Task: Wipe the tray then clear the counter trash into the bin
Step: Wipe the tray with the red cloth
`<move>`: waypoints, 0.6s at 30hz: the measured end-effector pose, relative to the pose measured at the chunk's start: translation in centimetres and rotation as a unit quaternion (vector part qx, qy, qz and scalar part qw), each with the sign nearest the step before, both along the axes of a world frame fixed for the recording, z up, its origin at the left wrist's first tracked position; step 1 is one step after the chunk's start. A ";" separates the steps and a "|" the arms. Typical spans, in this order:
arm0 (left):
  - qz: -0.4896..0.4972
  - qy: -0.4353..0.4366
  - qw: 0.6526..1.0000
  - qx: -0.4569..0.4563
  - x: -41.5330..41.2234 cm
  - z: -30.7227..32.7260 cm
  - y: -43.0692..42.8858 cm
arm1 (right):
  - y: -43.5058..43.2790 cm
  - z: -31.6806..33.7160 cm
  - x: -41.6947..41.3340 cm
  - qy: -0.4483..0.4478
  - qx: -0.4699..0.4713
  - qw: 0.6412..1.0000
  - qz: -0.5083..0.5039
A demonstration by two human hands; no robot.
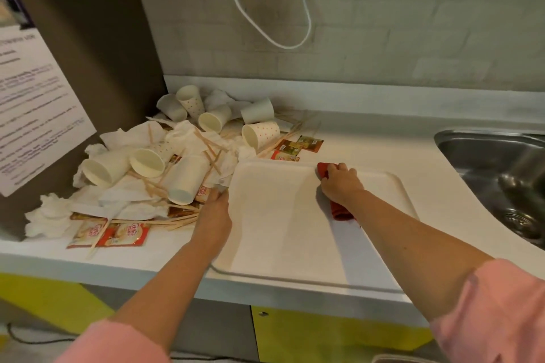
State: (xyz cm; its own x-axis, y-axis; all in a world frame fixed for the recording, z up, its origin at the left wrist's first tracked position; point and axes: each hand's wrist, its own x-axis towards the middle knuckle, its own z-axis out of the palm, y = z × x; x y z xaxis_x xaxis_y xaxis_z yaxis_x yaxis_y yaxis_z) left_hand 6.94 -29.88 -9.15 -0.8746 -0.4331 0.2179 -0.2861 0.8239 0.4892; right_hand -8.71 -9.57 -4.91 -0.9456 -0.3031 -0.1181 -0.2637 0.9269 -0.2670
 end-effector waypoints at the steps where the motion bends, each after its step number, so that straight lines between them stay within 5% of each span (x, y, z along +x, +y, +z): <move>1: 0.000 0.000 1.000 0.002 0.0 0.0 0.0 | -1.0 -0.1 0.3 0.003 0.004 1.000 0.019; 10: 0.010 0.010 1.000 0.028 0.0 -0.1 -0.1 | -8.8 -0.6 4.3 0.051 0.069 0.971 0.223; 18: 0.002 0.053 0.994 0.091 0.2 0.2 -0.2 | -7.7 -0.1 9.1 -0.016 -0.001 0.934 0.356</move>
State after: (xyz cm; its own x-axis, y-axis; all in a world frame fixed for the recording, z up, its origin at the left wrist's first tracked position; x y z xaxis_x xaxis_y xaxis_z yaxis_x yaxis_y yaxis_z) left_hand 7.16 -30.03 -8.98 -0.8491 -0.4768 0.2276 -0.2272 0.7185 0.6574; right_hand 0.34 -17.32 -5.04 -0.4997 -0.8545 -0.1418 -0.8050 0.5186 -0.2881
